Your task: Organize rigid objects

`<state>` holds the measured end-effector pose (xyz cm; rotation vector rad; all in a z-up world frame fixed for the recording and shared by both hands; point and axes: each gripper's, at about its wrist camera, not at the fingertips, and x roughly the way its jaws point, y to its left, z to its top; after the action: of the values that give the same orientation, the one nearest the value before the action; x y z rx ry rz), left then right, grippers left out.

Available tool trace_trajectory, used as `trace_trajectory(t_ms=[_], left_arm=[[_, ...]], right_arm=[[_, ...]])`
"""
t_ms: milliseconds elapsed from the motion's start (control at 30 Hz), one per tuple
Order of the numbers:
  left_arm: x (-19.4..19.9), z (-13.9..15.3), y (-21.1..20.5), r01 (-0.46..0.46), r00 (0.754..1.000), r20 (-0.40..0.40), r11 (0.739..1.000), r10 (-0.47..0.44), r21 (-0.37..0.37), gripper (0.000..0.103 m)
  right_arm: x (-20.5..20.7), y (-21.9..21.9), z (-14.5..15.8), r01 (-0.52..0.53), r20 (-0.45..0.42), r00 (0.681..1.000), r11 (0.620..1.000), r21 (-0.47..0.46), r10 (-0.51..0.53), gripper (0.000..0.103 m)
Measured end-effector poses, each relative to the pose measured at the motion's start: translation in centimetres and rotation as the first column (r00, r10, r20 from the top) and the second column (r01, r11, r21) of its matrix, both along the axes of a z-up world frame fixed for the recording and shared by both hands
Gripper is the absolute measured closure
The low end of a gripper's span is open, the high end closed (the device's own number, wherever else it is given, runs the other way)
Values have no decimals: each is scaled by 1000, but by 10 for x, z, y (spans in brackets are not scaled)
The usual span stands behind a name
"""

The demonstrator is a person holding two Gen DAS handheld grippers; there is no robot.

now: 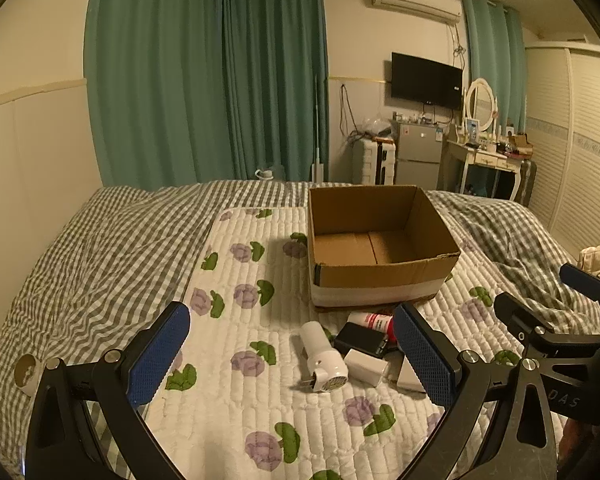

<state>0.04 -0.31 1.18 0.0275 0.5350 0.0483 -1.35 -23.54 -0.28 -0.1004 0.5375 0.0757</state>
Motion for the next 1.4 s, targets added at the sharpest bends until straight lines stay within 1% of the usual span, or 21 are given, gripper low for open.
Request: trace_trajectory(t_ms=[100,200,300,400,467,500,600,633,700,767,800,867,967,1000,1033,1100,1167,1200,1233,1367,1400], left_arm=[[6,-2,0,-9,999,-32,1000,9,15,0],[14,-9,0,-14,998,-60,1000,16,25,0],[29,-19,-1,-22,995,-93,999,26,40,2],[48,-36,-2,-35,989,-144,998,43,56,5],[63,-55,-5,-42,979,-196,997,54,66,10],[70,-66,-6,-47,973,-224,997,61,67,16],[86,-93,-7,-35,950,-309,999,38,14,18],[91,-103,-9,-35,942,-334,999,32,-4,21],[98,-118,-14,-29,932,-363,1000,26,-4,23],[102,-132,-21,-15,921,-389,1000,22,20,25],[105,-138,-23,-13,916,-400,1000,22,25,27],[108,-147,-24,-9,909,-418,1000,9,2,31],[109,-149,-26,0,911,-413,1000,-4,-10,38],[110,-149,-26,12,907,-421,1000,-15,-10,45],[111,-151,-27,25,898,-439,1000,-23,-2,49],[109,-155,-27,43,889,-456,999,-41,-7,54],[105,-153,-28,45,894,-447,999,-44,-7,54],[104,-151,-27,44,896,-442,999,-45,-11,54],[103,-146,-25,41,902,-429,999,-43,-14,54],[96,-125,-17,32,925,-377,999,-39,-24,54],[95,-120,-15,33,929,-368,999,-41,-29,54]], right_arm=[[4,3,0,-14,-18,1000,999,-36,13,0],[14,5,-4,-35,-39,999,995,-95,32,0],[29,3,-6,-93,-80,993,992,-86,86,0],[49,-2,-10,-132,-111,986,988,-84,122,0],[66,-4,-16,-160,-144,978,984,-75,148,0],[73,-4,-20,-172,-159,974,982,-74,159,0],[95,0,-41,-227,-214,955,971,-80,206,0],[100,1,-48,-237,-226,950,968,-80,214,0],[111,5,-61,-254,-258,939,964,-79,226,0],[119,5,-72,-263,-281,931,962,-69,234,0],[121,5,-77,-266,-289,927,962,-62,238,0],[124,6,-87,-269,-310,920,962,-53,240,0],[128,6,-100,-263,-343,911,963,-58,228,0],[129,6,-103,-258,-350,910,964,-60,222,0],[130,6,-106,-256,-360,907,965,-59,218,0],[130,9,-109,-258,-371,903,964,-62,218,0],[130,13,-114,-258,-382,901,962,-92,205,1],[131,15,-117,-261,-390,898,960,-104,202,5],[132,17,-119,-264,-397,895,958,-109,201,8],[137,27,-133,-278,-440,876,953,-123,199,11],[138,28,-135,-278,-446,874,952,-127,195,16]])
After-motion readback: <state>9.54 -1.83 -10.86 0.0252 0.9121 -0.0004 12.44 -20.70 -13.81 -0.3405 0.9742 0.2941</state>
